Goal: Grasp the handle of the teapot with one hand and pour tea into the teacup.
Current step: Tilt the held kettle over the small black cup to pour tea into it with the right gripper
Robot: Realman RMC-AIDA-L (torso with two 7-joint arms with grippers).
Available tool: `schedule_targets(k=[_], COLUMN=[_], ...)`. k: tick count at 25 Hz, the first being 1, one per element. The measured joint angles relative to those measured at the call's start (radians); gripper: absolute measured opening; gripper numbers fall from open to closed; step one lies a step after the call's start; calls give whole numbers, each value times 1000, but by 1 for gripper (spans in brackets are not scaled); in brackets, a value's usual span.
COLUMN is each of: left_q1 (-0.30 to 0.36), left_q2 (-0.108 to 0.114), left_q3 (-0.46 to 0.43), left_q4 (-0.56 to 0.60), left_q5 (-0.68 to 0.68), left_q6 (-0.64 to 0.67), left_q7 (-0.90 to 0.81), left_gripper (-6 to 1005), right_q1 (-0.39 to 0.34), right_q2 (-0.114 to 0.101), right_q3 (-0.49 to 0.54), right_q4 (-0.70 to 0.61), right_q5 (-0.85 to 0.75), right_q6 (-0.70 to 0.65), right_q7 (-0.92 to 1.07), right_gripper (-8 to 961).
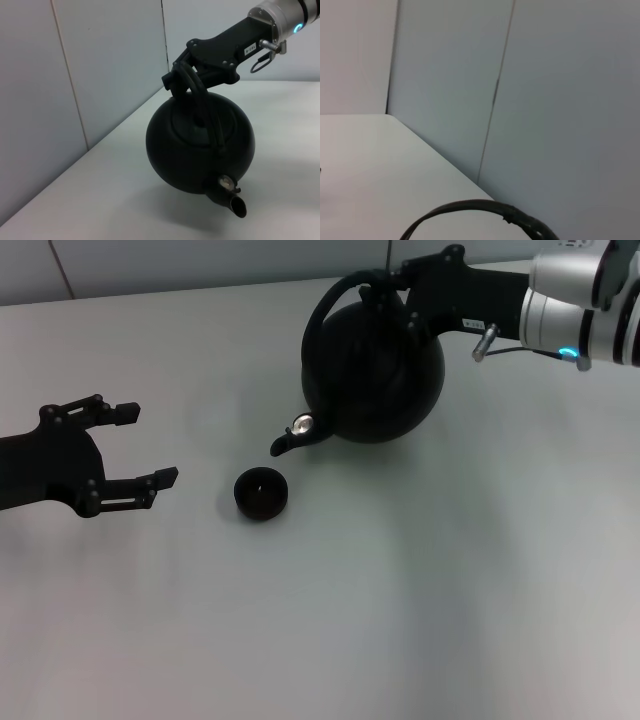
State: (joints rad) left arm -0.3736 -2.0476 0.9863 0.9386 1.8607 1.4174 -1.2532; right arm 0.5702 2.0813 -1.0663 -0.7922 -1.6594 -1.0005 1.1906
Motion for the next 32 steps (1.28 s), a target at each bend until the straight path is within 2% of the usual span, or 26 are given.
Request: schedule_targets(k=[32], left_q1=[-5], left_q2=[-5], left_q3=[-1], left_q4=[10], left_q5=[0], left_q6=[-28], left_q7=[0], left_gripper=[870], right_q1=[12], right_q2=[3], right_q3=[-112], right_q4=[-130], right_q5=[-87], right_q6=[28], right_q7=[-2], right_gripper=[130])
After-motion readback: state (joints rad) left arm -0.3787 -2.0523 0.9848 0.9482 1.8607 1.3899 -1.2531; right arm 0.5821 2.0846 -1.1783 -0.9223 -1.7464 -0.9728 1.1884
